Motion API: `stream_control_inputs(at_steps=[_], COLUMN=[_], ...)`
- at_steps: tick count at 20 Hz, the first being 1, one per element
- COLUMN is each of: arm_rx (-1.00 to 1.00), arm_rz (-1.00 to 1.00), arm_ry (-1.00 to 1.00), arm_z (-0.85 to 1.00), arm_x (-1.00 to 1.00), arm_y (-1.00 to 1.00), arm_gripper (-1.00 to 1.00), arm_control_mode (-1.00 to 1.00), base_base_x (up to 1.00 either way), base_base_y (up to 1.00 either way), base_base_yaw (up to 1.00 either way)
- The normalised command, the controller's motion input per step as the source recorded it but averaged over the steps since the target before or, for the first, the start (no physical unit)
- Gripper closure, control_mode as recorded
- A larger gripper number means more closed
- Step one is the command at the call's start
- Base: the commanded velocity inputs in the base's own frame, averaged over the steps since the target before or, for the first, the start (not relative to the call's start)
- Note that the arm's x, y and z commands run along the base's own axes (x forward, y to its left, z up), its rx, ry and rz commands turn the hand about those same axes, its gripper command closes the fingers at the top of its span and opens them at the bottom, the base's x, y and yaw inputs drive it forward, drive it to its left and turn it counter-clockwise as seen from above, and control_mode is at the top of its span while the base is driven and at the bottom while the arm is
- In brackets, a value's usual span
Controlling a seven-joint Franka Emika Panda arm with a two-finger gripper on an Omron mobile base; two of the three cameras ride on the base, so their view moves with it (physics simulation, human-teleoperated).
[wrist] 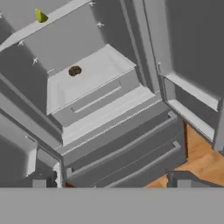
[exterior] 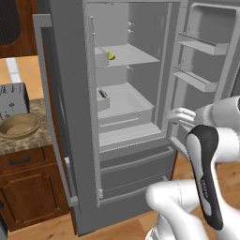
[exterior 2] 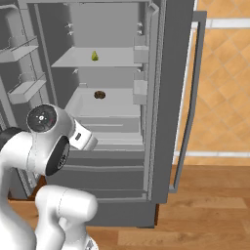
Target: Grab a lemon wedge from the fridge and one ice cube from the ice bowl, and put them in the glass of lemonade.
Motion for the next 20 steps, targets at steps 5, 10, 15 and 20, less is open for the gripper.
stream_control_inputs(at_steps=[5, 10, 15, 20], arm_rx=[-0.27, -0.31, -0.02, 0.04], arm_rz=[-0.05, 0.0, 0.0, 0.0], arm_ry=[0.0, -0.14, -0.04, -0.04], arm_z=[0.02, 0.0, 0.0, 0.0], arm_x=[-0.34, -0.35, -0.34, -0.19], arm_y=[0.03, 0.05, -0.06, -0.16], arm_gripper=[-1.0, -1.0, -1.0, -1.0], arm_control_mode=[-1.0, -1.0, -1.0, 1.0], base_base_x=[0.0, 0.0, 0.0, 0.0], base_base_y=[0.0, 0.0, 0.0, 0.0], base_base_yaw=[0.0, 0.0, 0.0, 0.0])
